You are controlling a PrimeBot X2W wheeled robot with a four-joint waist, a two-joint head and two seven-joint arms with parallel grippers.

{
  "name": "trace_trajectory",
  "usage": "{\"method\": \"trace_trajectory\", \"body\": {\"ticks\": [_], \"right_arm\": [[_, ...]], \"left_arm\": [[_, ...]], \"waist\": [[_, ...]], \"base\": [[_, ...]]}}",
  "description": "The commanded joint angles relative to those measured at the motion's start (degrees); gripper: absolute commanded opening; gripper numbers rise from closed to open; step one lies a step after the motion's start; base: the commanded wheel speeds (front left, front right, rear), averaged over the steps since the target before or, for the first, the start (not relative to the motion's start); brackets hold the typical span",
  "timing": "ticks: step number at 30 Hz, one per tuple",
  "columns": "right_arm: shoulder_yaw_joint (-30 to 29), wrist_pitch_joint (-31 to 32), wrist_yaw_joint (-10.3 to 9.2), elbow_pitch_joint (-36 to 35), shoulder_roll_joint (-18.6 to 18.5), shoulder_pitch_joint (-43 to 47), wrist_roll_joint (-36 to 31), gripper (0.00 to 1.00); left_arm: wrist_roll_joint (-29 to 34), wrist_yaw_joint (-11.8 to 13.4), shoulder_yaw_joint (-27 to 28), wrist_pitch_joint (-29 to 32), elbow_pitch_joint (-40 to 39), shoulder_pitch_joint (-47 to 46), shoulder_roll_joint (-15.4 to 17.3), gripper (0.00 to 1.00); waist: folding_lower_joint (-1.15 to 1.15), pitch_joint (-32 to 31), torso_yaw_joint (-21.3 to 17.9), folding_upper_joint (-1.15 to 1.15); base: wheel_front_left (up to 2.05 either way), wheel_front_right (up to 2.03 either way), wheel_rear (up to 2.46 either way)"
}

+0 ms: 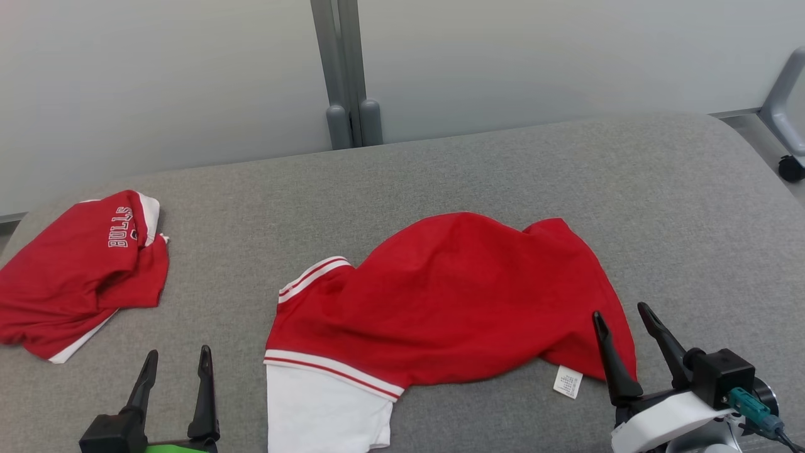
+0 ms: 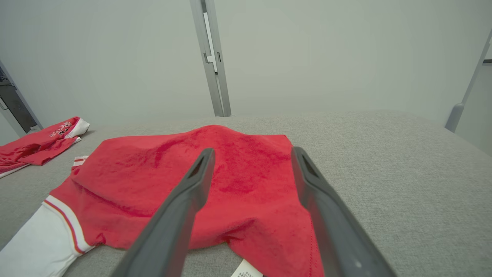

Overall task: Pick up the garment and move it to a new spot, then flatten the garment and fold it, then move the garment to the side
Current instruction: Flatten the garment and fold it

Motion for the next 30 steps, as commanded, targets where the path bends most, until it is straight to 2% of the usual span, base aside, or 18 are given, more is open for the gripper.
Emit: {"method": "trace_trajectory", "body": {"ticks": [1, 17, 24, 30], "right_arm": [[0.0, -0.2, -0.02, 0.1, 0.1, 0.2, -0.1, 1.0], [-0.1, -0.2, -0.02, 0.8, 0.0, 0.0, 0.0, 1.0], [-1.0, -0.2, -0.02, 3.4, -0.2, 0.1, 0.5, 1.0], [-1.7, -0.2, -0.02, 9.4, -1.6, -1.7, 1.2, 1.0]], "left_arm": [[0.3, -0.2, 0.0, 0.0, 0.0, -0.4, 0.2, 1.0], [0.6, -0.2, -0.8, 0.0, 0.8, 0.2, 0.5, 1.0], [-0.6, -0.2, -6.6, 0.0, 6.0, 0.9, 0.4, 1.0], [-2.7, -0.2, -10.4, 0.0, 12.4, 1.2, 0.1, 1.0]], "waist": [[0.0, 0.0, 0.0, 0.0], [0.0, 0.1, -0.1, 0.0], [0.0, 0.8, 0.0, 0.0], [0.0, 1.7, -0.3, 0.0]], "base": [[0.0, 0.0, 0.0], [0.0, 0.0, 0.0], [0.0, 0.0, 0.0], [0.0, 0.0, 0.0]]}}
